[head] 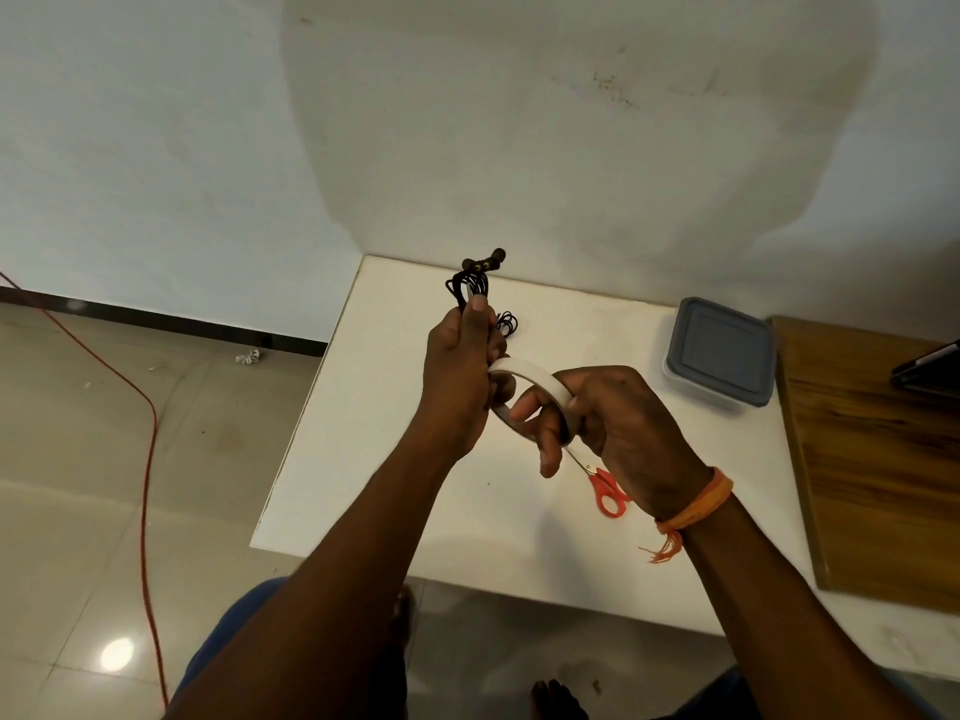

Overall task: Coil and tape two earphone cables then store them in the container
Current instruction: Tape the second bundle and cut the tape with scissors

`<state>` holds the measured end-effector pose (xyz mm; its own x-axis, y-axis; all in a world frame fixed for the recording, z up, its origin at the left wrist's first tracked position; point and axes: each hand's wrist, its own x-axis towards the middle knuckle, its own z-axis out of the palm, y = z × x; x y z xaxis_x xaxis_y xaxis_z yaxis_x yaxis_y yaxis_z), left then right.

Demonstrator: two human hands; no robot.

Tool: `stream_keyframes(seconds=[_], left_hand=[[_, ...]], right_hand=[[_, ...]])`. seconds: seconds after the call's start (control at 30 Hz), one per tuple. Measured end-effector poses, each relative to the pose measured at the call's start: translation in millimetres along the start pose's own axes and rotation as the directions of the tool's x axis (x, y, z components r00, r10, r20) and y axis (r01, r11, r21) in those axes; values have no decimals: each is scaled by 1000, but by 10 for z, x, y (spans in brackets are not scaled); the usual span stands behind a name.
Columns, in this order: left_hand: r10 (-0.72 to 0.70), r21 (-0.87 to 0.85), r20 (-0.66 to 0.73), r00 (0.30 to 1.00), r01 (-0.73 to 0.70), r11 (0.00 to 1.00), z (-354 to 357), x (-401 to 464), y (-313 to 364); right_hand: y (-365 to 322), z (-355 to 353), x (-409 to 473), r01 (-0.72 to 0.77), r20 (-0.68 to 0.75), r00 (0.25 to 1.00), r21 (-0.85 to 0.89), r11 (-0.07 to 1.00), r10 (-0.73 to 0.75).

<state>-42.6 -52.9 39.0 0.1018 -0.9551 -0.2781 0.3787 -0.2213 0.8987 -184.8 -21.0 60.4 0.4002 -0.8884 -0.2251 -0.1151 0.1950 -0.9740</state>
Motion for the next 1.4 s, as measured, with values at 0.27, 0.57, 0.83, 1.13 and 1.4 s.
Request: stream_keyframes(seconds=[0.27,0.57,0.83,1.13,1.4], left_hand=[[82,155,0,997,-81,985,13,-24,-17],[229,401,60,972,-234,886,84,-107,-81],[167,334,-14,986,-152,930,75,-91,-24],[206,363,11,978,-196,911,65,-87,-64],[-155,-142,-157,975,133,981,-38,31,-47]], right_hand=[[65,3,12,-58,1,998,-56,997,58],[39,68,11,-186,-43,982,-66,980,184],[7,-19,-32,-132,47,990,-35,991,133],[-40,39,-31,-135,-12,991,31,990,135],[6,56,-37,-13,-23,1000,173,985,17]])
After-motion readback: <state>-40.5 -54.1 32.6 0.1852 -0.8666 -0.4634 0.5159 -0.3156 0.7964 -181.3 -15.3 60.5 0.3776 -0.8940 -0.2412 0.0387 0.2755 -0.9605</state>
